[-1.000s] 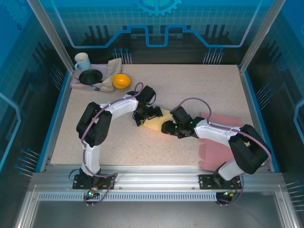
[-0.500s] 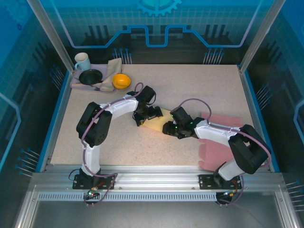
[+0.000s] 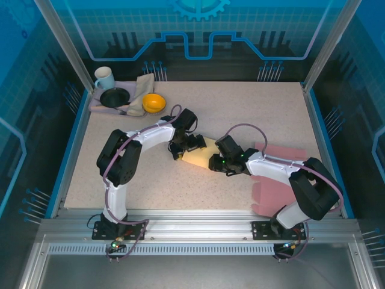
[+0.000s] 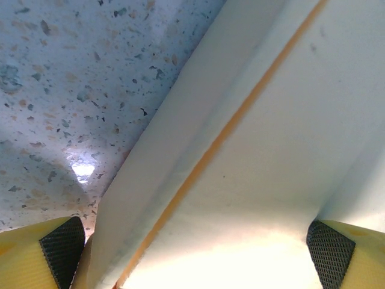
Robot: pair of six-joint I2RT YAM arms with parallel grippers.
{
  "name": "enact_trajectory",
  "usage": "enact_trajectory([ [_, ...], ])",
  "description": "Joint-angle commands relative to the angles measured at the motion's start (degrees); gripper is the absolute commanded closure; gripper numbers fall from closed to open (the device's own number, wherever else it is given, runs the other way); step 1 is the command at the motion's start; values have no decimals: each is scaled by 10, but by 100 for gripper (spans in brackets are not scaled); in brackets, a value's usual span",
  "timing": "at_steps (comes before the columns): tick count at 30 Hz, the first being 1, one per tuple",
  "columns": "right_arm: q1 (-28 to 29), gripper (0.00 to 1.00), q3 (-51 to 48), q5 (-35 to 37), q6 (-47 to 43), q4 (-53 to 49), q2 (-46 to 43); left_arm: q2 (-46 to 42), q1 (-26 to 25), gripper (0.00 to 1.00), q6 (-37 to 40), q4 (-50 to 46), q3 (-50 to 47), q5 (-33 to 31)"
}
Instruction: Fold the paper box
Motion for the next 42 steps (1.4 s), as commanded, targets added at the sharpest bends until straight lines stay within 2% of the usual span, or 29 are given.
enact_trajectory([
  [1,8,69,14,31,-24,-23,10,22,-4,1,-10,-27,-17,-29],
  [10,9,69,4,49,-65,-3,17,27,-4,1,-10,-27,-17,-30],
  [21,9,72,3,38,-195,44,21,38,-3,1,-11,-29,-14,-28],
  [26,15,75,-15,60,-264,76,19,42,-3,1,-11,-31,-12,-27],
  [37,41,73,-115,148,-339,232,12,50,-3,1,-6,-36,-11,-25],
  [42,43,75,-146,149,-359,318,20,54,-3,1,-4,-35,-14,-23],
])
